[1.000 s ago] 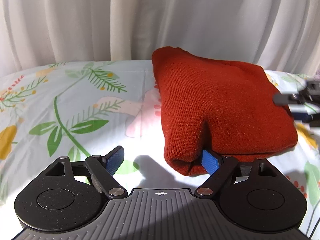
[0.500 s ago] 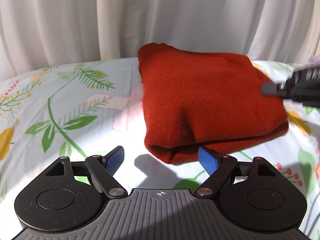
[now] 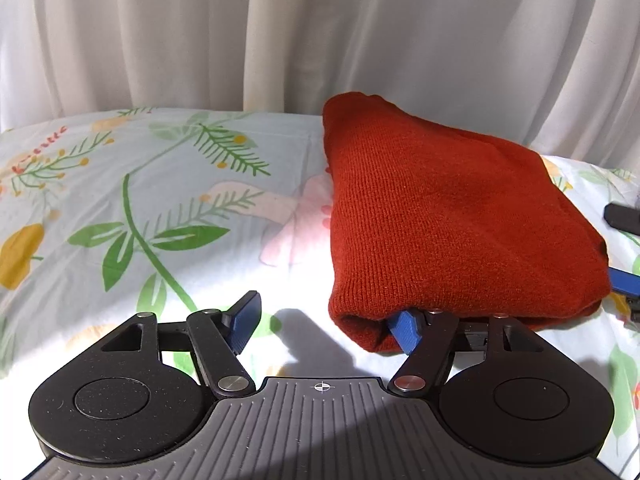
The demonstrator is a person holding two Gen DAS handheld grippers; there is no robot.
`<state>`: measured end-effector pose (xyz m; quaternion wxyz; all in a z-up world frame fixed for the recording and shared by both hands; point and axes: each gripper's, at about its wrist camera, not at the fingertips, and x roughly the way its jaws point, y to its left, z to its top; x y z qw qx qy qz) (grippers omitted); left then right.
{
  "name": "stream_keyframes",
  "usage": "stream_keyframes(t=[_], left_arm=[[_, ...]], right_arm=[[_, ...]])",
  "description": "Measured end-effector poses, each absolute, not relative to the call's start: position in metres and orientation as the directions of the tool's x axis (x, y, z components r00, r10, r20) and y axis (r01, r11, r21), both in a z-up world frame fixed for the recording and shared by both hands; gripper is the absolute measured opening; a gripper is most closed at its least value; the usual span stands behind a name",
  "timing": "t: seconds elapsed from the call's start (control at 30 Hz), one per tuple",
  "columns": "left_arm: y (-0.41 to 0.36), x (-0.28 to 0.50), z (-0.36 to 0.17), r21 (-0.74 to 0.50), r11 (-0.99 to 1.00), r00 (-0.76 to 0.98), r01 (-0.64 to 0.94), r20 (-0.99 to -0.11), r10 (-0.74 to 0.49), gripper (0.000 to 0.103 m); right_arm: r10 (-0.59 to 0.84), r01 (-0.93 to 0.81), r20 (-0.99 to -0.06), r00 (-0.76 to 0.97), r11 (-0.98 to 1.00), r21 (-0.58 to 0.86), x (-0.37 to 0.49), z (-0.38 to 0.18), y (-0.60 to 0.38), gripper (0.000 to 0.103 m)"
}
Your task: Fold small clothes
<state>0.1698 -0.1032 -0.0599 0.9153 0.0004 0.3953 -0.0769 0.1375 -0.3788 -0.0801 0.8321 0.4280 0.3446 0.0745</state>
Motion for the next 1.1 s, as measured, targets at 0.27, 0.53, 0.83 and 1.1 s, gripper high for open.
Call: stream_keyframes(t=[0.27, 0.53, 0.83, 1.1], left_arm=[[-0.107, 0.173, -0.06, -0.06, 0.99, 0.662, 0.126, -0.738, -0.129, 0.073], [-0.101, 0.178, -0.06, -0.073, 0.993, 0.642, 0.095, -0.758, -0.117, 0.077], [-0.088, 0.182, -0.058, -0.132, 0.987, 0.604, 0.091, -0.78, -0.16, 0.077], [-0.023, 0.183, -0.035, -0.069, 0.997, 0.608, -0.045, -0.794, -0.027, 0.078]], right_arm=[[0.393, 0.17, -0.571, 0.721, 0.699, 0.695, 0.147, -0.084, -0.356, 0.029], [0.409, 0.177, -0.48, 0.776, 0.59, 0.788, 0.142, -0.087, -0.378, 0.015], [0.404, 0.196, -0.542, 0.737, 0.639, 0.744, 0.146, -0.1, -0.378, 0.014], [0.057, 0.25, -0.644, 0.763, 0.893, 0.375, 0.129, -0.065, -0.386, 0.043]])
